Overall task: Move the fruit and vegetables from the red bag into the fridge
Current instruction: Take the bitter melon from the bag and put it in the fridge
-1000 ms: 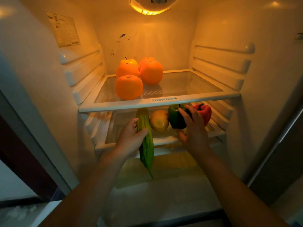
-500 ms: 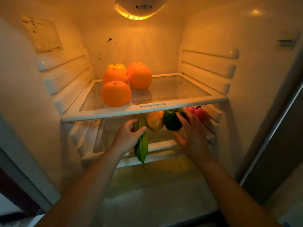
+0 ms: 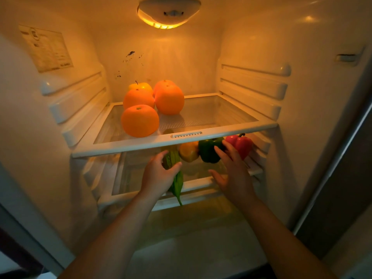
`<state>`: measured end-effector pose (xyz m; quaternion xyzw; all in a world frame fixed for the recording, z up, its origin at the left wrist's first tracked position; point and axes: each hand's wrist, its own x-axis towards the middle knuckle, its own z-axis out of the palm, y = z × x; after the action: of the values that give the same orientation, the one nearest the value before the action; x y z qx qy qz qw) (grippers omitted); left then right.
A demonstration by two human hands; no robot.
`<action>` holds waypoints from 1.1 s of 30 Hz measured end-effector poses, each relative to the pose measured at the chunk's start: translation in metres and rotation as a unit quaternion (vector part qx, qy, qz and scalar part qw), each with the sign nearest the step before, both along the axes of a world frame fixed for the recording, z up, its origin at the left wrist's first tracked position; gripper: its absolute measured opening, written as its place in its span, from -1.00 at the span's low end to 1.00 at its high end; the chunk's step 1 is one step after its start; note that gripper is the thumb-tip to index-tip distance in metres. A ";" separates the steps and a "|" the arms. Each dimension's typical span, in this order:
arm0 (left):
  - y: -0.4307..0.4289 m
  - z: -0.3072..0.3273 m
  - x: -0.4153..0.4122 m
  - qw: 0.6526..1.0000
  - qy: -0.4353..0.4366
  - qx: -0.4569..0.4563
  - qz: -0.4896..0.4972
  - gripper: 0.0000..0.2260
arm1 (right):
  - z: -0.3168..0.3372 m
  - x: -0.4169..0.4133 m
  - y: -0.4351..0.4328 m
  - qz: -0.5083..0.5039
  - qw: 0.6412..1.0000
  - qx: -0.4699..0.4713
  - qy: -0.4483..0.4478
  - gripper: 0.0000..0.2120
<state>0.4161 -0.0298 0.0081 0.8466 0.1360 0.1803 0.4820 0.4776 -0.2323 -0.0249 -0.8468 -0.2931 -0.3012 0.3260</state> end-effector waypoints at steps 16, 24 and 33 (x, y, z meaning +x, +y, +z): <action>0.010 -0.004 -0.016 0.996 0.029 0.028 -0.075 -0.43 | -0.031 -0.007 -0.024 0.005 0.996 -0.044 0.080 -0.66; -0.005 -0.007 -0.012 0.995 -0.001 0.056 -0.080 -0.39 | -0.030 0.000 -0.030 0.016 0.994 -0.040 0.098 -0.68; -0.009 -0.011 -0.007 0.994 -0.024 0.089 -0.056 -0.42 | -0.036 -0.002 -0.027 0.016 0.997 -0.022 0.072 -0.61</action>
<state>0.4095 -0.0392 -0.0027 0.8879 0.0598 0.1846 0.4171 0.4757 -0.2597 -0.0613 -0.8683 -0.2893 -0.2280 0.3323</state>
